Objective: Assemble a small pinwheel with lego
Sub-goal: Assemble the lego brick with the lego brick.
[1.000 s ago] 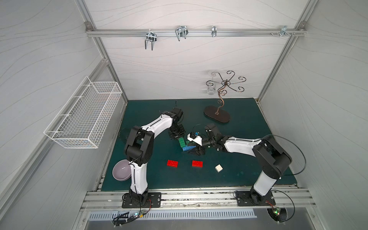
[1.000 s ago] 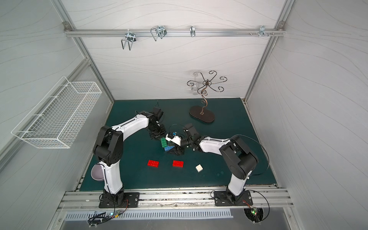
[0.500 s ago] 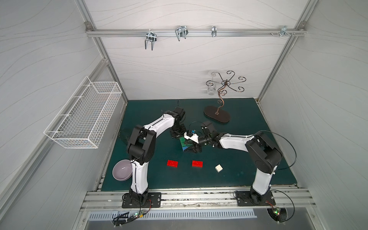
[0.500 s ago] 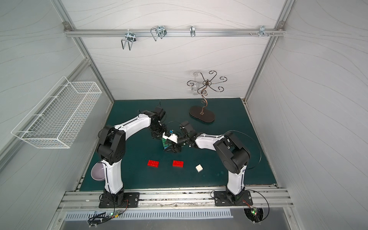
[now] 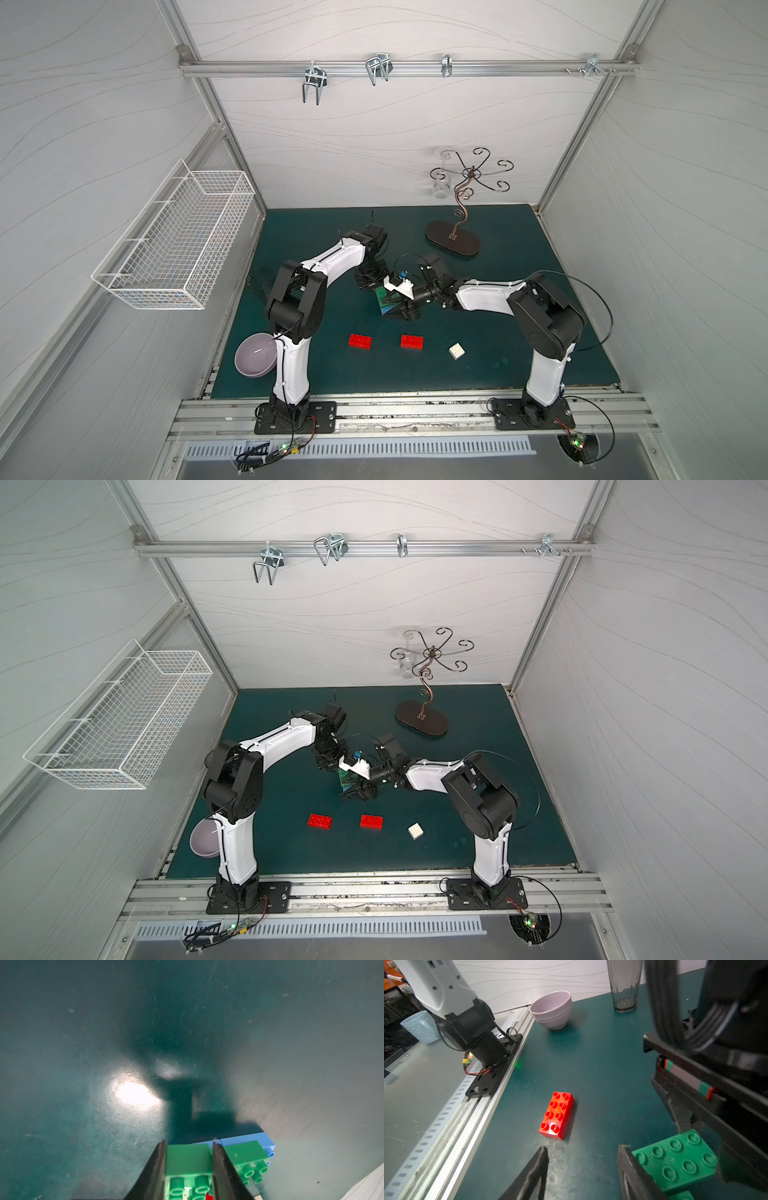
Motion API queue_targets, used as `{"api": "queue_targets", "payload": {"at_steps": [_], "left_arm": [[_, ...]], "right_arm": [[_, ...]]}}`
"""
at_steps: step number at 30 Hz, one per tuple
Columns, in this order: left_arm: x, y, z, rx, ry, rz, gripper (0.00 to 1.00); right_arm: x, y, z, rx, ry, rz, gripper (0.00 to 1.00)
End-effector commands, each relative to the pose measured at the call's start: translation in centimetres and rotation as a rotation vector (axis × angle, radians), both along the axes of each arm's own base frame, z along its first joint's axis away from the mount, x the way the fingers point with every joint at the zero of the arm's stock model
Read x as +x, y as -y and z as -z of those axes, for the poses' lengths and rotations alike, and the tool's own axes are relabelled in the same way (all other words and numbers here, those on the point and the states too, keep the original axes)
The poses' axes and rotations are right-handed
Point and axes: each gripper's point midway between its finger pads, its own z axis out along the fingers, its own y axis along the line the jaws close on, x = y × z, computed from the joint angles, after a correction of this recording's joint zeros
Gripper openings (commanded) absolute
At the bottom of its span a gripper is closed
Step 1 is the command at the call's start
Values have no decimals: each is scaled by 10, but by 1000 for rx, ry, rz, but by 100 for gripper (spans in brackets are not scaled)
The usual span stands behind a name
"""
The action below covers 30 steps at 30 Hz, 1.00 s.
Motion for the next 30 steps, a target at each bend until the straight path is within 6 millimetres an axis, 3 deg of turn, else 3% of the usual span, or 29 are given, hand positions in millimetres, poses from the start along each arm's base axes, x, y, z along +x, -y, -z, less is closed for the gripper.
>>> {"api": "queue_targets", "payload": {"at_steps": [1,8,23,30], "left_arm": [[5,4,0,16,7,16,0],[5,6,1,20,-4,28,0],[4,6,2,36,-5,34,0],[5,8,3,33,-7,39,0]], "right_arm": [[-2,-2,7,-6,-59,-13,56],[20,7,16,-35,-84,86,55],[11,7,23,-53,-117,47,55],[20,8,48,-146,-152,107,54]]}}
